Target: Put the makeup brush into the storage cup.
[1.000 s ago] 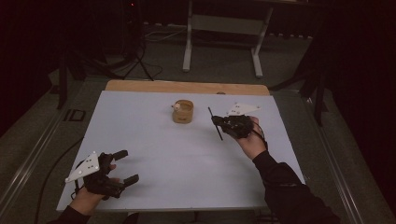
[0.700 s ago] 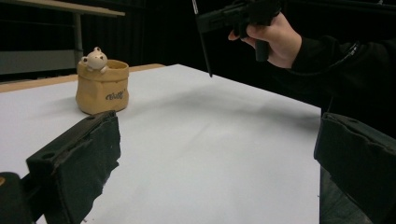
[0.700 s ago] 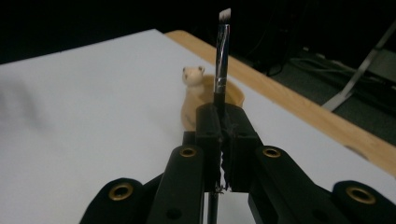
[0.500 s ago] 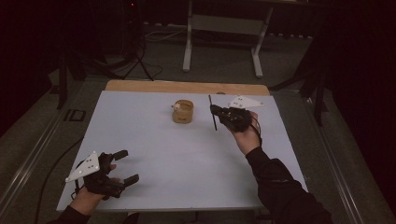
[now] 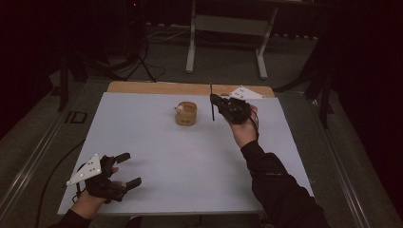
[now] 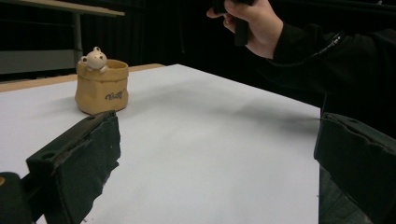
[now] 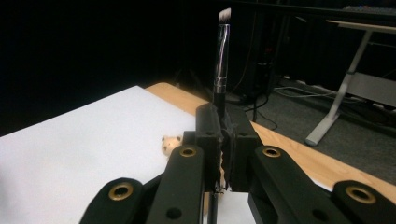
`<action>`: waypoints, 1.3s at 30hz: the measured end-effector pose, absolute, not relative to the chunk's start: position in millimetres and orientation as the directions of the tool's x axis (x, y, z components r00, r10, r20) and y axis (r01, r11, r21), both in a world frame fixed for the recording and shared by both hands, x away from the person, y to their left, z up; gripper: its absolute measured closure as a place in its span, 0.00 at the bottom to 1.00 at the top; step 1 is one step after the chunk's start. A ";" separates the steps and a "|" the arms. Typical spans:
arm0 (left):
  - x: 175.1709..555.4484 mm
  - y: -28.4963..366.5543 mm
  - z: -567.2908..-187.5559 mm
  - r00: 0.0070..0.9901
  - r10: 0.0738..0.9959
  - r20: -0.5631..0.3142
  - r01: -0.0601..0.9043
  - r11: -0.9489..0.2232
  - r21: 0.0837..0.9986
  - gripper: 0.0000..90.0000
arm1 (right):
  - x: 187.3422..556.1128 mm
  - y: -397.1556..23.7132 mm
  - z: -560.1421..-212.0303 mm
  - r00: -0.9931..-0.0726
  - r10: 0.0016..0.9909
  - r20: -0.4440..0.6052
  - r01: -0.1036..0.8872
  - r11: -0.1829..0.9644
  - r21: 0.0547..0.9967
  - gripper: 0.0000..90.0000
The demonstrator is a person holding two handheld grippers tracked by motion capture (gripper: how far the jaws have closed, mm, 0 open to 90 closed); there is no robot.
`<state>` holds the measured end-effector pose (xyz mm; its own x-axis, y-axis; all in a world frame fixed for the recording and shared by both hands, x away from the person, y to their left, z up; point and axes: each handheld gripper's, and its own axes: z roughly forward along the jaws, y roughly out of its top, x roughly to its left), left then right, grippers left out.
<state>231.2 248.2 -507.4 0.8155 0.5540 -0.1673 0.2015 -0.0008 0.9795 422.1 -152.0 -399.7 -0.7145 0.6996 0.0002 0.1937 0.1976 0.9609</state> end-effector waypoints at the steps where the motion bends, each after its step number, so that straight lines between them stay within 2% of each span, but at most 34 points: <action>1: 231.1 248.4 -507.4 0.816 0.554 -0.167 0.202 -0.001 0.979 0.01 | 424.0 -149.4 -398.6 -0.714 0.700 -0.006 0.189 0.201 0.961 0.96; 21: 230.5 249.5 -507.4 0.817 0.550 -0.173 0.203 0.005 0.979 0.01 | 450.6 -121.8 -391.1 -0.714 0.700 0.008 0.197 0.190 0.962 0.96; 39: 230.9 250.4 -508.2 0.816 0.550 -0.178 0.206 0.010 0.978 0.01 | 474.4 -102.5 -372.9 -0.708 0.706 -0.006 0.156 0.164 0.974 0.96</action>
<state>230.9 250.4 -508.2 0.8161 0.5499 -0.1776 0.2064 0.0095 0.9784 474.4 -102.5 -372.9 -0.7081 0.7061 -0.0055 0.1558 0.1639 0.9741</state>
